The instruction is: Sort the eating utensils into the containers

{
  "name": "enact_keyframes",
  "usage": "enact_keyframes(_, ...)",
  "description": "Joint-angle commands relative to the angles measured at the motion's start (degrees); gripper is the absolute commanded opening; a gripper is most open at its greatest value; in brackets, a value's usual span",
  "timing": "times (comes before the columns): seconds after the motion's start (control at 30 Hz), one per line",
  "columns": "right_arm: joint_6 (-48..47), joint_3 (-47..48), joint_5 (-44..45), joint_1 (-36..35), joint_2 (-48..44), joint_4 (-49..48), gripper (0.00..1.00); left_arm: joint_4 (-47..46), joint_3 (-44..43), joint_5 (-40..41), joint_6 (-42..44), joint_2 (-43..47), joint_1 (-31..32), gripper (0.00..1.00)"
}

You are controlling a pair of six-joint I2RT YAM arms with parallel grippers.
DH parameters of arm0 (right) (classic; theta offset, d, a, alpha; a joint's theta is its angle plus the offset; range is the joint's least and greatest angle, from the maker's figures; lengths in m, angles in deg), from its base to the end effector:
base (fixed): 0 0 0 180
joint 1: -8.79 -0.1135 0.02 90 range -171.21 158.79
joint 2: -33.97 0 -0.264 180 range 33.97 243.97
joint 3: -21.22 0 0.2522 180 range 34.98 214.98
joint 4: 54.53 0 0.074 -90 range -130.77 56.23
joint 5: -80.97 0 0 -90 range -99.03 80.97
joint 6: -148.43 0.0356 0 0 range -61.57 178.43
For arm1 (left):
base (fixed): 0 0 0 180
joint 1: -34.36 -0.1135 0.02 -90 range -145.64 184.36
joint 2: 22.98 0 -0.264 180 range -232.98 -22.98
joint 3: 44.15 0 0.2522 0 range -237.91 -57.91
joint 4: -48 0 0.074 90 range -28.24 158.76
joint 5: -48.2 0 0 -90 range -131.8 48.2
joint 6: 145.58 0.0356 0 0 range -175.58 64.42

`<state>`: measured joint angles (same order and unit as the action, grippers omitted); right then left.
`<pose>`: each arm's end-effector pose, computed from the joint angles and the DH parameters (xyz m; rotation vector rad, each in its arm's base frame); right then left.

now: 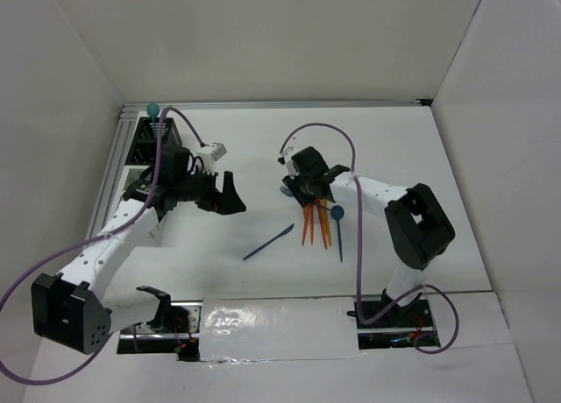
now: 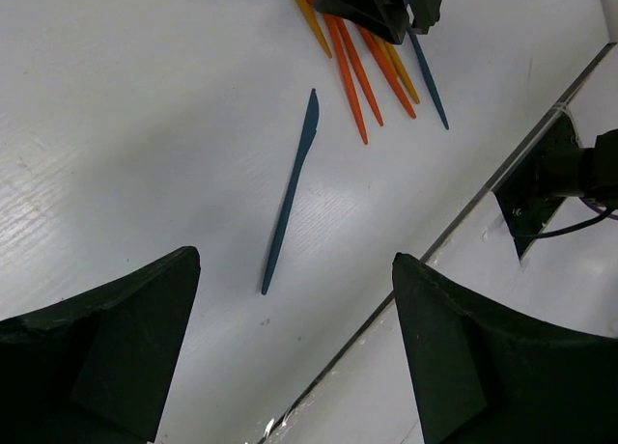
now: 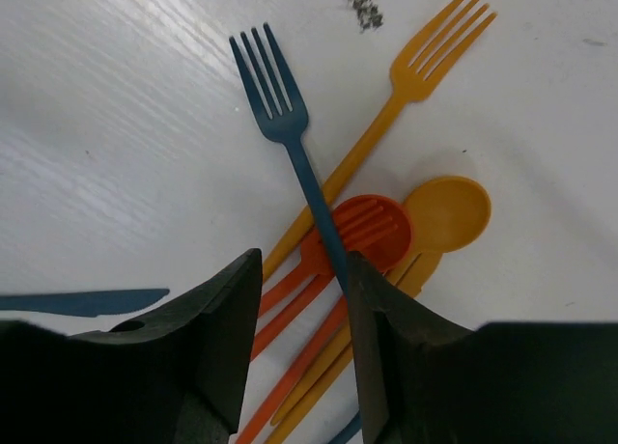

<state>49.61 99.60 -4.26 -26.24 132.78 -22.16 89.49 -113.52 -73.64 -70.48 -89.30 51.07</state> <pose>0.2989 0.2059 0.1992 -0.8973 2.3227 0.0890 0.2316 -0.0891 0.3039 0.3469 2.2540 -0.9172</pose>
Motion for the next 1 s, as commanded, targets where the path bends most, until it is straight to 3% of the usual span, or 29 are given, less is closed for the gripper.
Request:
enact_keyframes(0.0, -1.03, 2.00, -0.73, 1.27, 2.00, -2.00, 0.47, -2.24, -2.39, -0.60, 2.85, -1.52, 0.34, 0.93)
enact_keyframes(0.07, -0.59, 2.00, -1.52, 1.89, 2.62, -2.00, 0.43, -2.50, -2.48, -0.51, 3.47, -1.88, 0.25, 0.93)
enact_keyframes(0.7, 1.26, 0.42, -2.40, 3.56, 5.96, -3.66, 0.37, -1.09, -2.92, -1.48, 7.77, -3.28, 0.25, 0.93)
enact_keyframes(0.87, 1.26, 1.47, -2.40, 3.65, 7.72, -2.45, 0.29, -1.53, -3.54, -1.48, 8.13, -4.34, 0.17, 0.93)
enact_keyframes(0.97, 1.52, 0.95, -1.88, 3.65, 7.02, -2.96, 0.19, -1.79, -3.97, -1.48, 7.78, -5.04, 0.25, 0.93)
